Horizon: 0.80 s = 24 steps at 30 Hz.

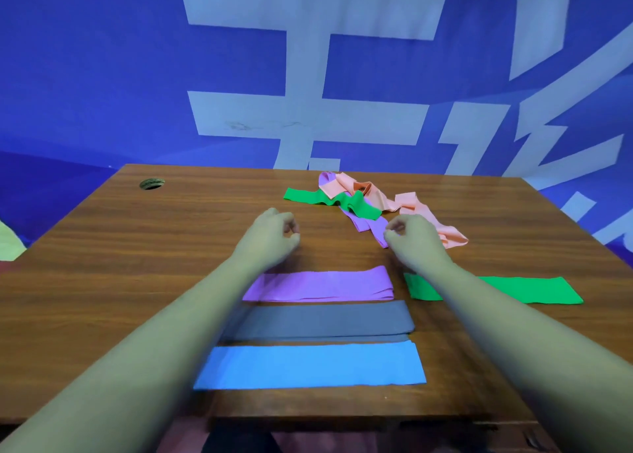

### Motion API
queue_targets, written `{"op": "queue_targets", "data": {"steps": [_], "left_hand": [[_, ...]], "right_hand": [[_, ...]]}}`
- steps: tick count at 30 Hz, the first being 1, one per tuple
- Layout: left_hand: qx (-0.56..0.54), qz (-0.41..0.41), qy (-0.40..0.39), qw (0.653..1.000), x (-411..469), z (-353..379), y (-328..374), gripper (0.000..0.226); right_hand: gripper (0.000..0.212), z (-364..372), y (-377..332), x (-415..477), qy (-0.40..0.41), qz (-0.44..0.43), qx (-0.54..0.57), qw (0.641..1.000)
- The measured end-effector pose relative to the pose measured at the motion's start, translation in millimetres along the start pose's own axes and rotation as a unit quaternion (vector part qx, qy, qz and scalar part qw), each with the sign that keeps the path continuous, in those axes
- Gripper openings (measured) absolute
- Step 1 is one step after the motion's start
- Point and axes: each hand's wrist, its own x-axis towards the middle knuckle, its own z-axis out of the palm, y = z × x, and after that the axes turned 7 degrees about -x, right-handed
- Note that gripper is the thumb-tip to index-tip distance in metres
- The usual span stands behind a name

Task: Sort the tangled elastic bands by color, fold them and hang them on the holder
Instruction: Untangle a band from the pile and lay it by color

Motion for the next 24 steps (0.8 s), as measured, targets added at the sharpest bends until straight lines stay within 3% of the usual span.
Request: {"op": "queue_targets", "data": {"steps": [6, 9, 15, 20, 24], "left_hand": [[0.001, 0.001, -0.036, 0.999, 72, 52, 27, 0.002], [-0.012, -0.008, -0.023, 1.000, 106, 70, 32, 0.011], [-0.058, -0.040, -0.042, 0.997, 149, 108, 27, 0.028], [-0.014, -0.009, -0.044, 0.999, 151, 121, 18, 0.014], [-0.118, 0.015, 0.021, 0.993, 146, 105, 24, 0.006]], "right_hand": [[0.020, 17, 4, 55, -0.038, 0.045, -0.013, 0.998], [0.018, 32, 5, 77, -0.041, 0.036, 0.006, 0.999], [0.037, 63, 10, 111, -0.058, 0.002, 0.024, 0.998], [0.034, 83, 21, 118, -0.083, 0.014, 0.020, 0.996], [0.016, 71, 16, 115, -0.055, 0.004, 0.098, 0.994]]}}
